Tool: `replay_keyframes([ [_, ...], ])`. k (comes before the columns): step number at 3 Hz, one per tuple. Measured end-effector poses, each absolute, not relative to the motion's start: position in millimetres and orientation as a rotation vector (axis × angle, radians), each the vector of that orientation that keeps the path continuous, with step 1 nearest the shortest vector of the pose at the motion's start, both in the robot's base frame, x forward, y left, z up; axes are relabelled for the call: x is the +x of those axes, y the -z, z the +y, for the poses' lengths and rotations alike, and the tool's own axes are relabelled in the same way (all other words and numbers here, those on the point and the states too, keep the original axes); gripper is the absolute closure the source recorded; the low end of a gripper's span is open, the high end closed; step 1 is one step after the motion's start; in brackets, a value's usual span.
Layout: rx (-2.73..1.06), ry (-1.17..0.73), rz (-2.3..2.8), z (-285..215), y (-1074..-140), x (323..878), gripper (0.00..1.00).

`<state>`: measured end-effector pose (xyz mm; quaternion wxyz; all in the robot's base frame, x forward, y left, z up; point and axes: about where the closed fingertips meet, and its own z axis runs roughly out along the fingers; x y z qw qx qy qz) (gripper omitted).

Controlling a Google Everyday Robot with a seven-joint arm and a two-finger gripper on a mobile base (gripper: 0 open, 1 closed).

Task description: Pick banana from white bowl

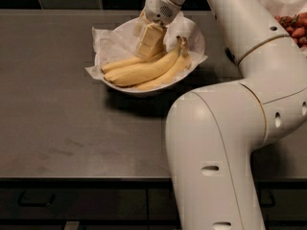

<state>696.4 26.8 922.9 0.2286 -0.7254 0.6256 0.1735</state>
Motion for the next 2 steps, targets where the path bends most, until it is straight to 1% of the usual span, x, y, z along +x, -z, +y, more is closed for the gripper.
replay_keyframes([
  [2, -1.988, -0.530, 1.673, 40.2, -913.1, 703.3, 0.31],
])
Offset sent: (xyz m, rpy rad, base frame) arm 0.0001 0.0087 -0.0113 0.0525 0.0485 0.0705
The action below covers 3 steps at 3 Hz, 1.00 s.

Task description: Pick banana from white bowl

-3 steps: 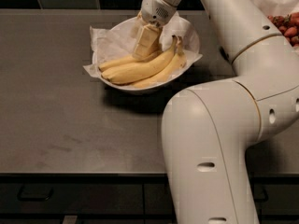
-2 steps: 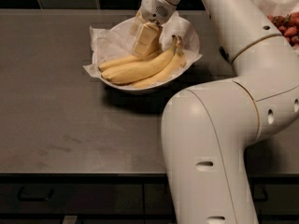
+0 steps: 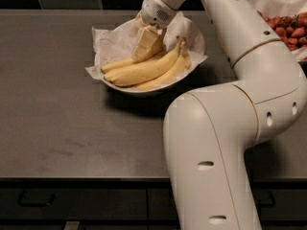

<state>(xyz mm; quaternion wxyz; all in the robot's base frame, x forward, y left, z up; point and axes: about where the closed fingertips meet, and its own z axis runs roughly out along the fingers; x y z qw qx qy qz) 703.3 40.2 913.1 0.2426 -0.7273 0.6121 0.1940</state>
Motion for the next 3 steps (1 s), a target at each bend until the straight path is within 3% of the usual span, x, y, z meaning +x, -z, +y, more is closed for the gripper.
replay_keyframes([
  [3, -2.026, -0.587, 1.638, 52.2, -896.4, 700.6, 0.29],
])
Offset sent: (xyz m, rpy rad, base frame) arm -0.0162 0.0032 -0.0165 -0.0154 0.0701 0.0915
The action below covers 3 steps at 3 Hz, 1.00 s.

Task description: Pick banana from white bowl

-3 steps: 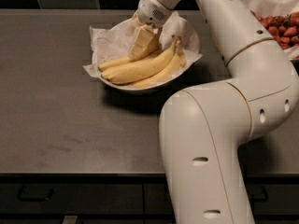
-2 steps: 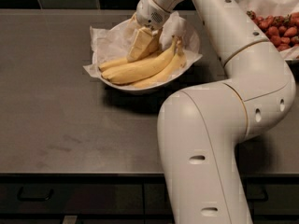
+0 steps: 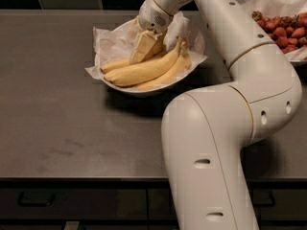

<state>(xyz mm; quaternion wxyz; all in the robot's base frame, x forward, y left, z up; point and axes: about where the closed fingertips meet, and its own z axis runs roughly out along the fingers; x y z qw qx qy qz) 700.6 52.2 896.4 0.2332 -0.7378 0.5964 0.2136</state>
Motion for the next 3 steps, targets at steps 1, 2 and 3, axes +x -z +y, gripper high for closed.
replay_keyframes([
  [1, -2.027, -0.595, 1.632, 52.6, -894.6, 699.2, 0.28],
  [2, -2.026, -0.609, 1.626, 54.7, -893.4, 698.2, 0.28],
  [3, -2.025, -0.613, 1.623, 56.3, -893.2, 697.7, 0.26],
])
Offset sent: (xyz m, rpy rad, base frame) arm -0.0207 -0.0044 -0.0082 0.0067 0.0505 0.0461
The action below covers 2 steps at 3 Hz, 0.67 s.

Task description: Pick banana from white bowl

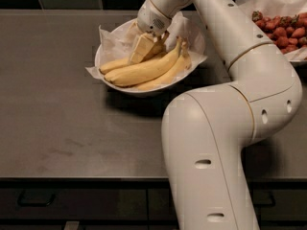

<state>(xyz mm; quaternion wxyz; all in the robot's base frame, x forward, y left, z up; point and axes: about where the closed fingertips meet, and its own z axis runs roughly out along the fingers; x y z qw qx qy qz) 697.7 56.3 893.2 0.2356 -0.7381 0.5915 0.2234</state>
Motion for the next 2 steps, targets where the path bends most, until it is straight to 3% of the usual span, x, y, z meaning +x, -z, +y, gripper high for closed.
replay_keyframes([
  [2, -2.027, -0.618, 1.618, 58.2, -892.8, 697.3, 0.68],
])
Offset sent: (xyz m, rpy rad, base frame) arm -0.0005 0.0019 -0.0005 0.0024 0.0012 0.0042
